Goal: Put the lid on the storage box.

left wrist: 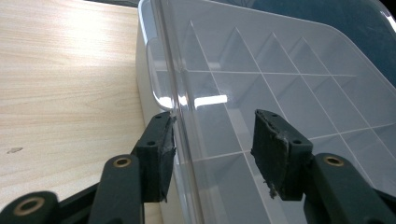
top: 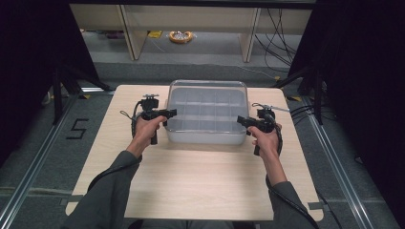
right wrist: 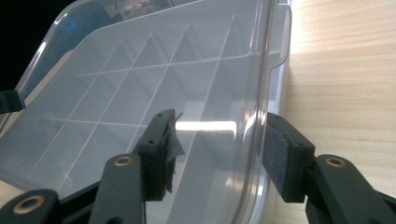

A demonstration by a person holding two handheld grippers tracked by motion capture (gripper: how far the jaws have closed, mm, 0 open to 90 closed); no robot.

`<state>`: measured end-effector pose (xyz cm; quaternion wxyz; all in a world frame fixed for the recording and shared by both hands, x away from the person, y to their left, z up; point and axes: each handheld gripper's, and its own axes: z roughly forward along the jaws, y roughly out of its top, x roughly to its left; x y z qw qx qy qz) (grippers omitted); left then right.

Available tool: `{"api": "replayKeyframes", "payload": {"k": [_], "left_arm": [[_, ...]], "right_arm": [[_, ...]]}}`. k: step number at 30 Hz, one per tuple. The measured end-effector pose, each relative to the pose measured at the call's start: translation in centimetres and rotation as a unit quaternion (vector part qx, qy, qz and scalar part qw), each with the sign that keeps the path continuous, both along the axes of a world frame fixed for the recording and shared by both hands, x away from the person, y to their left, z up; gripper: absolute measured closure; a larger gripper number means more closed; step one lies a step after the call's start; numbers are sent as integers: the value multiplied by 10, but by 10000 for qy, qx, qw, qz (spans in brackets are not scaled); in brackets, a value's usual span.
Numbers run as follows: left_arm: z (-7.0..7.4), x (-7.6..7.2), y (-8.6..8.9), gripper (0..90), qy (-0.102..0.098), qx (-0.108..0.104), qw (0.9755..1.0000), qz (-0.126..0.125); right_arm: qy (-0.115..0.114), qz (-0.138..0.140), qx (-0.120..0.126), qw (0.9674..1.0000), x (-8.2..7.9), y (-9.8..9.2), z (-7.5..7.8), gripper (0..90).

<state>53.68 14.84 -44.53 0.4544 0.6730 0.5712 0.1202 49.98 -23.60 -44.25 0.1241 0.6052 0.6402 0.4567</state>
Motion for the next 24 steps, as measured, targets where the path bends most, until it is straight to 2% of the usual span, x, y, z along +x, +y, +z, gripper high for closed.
{"api": "replayKeyframes", "payload": {"k": [3, 5, 6, 8, 11, 12, 13, 14, 16, 18, 19, 20, 23, 24], "left_arm": [[0, 0, 0, 485, 12, 3, 10000, -20], [0, 0, -1, 483, -2, 9, 10000, -9], [0, 0, -1, 481, -21, 3, 10000, 7], [1, 0, -2, 476, -20, 54, 10000, -10], [1, 0, -3, 472, -23, 53, 10000, -22], [1, 0, -4, 470, -23, 69, 10000, -32], [1, 0, -5, 466, -36, 61, 10000, -32], [1, 0, -6, 463, -20, 81, 10000, -42], [0, 1, -8, 456, 13, 103, 9999, -111], [-1, 1, -10, 453, 55, 12, 10000, -26], [-1, 1, -11, 452, 89, -28, 9999, -36], [-2, 1, -13, 450, 190, -52, 9998, -71], [-5, 0, -15, 446, 240, -45, 9996, -145], [-5, 1, -15, 445, 255, -69, 9996, -127]], "right_arm": [[0, -74, 17, 10000, -1, 1, 0, 493], [133, -112, 75, 9998, -2, 2, 1, 488], [-28, 27, -85, 10000, 0, -1, 0, 487], [-77, 41, -187, 9998, 1, -2, -1, 484], [-93, 51, -167, 9998, 0, -2, -1, 481], [-16, 65, -93, 9999, -1, -2, 1, 480], [-43, 36, -184, 9998, 0, -2, 0, 471], [21, 37, -153, 9999, -1, -2, 2, 463], [34, -109, -353, 9993, -2, -1, 3, 443], [269, -150, -201, 9993, -3, 1, 1, 429], [209, 8, -233, 9995, 0, -5, -5, 411], [427, -199, -36, 9989, -2, -3, -5, 413], [96, -54, -291, 9995, 2, -12, -10, 396], [253, -73, -201, 9994, 1, -12, -9, 396]]}}
